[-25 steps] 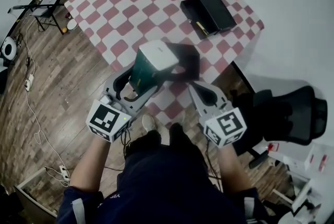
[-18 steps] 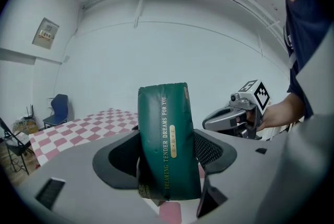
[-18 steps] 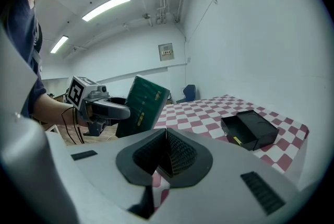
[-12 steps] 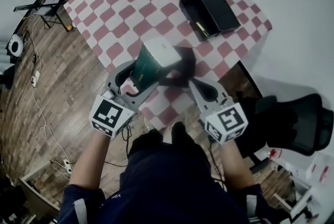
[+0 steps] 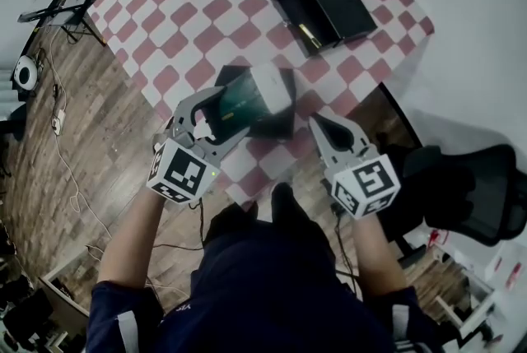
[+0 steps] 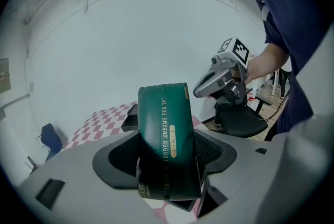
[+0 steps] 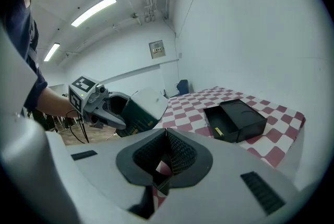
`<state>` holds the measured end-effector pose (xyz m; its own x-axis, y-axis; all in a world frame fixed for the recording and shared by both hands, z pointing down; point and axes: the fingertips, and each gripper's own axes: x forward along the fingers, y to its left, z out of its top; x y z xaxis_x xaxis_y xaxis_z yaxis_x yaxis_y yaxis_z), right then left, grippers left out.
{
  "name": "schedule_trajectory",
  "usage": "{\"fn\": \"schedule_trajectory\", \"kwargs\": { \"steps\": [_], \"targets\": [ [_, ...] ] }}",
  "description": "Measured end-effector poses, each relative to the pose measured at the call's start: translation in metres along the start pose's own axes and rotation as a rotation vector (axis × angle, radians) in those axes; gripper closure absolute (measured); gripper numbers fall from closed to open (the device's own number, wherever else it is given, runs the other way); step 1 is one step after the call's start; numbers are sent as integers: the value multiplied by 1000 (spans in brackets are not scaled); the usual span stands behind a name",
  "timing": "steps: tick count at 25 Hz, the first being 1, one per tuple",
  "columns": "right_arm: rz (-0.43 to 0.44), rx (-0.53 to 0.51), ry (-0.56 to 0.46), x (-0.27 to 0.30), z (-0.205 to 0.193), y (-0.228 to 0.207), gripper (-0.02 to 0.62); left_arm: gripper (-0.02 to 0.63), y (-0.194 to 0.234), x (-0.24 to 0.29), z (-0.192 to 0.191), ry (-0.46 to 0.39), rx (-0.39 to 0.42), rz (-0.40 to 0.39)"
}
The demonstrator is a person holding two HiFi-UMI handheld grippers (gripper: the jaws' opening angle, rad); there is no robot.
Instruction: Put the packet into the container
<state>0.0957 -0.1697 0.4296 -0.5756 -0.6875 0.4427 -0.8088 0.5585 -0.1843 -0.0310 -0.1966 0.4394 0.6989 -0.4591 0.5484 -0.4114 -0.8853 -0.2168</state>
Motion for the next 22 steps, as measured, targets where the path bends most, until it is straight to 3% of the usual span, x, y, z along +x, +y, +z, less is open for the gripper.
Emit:
{"fn": "schedule_trajectory", "kwargs": {
  "steps": [12,22],
  "targets": [
    [-16,70,23,-13,-32,-30,577,265,-23,44,-30,190,249,-107],
    [-3,103,33,-14,-48,-37,577,264,-46,67,-57,359,411,-223]
  ]
}}
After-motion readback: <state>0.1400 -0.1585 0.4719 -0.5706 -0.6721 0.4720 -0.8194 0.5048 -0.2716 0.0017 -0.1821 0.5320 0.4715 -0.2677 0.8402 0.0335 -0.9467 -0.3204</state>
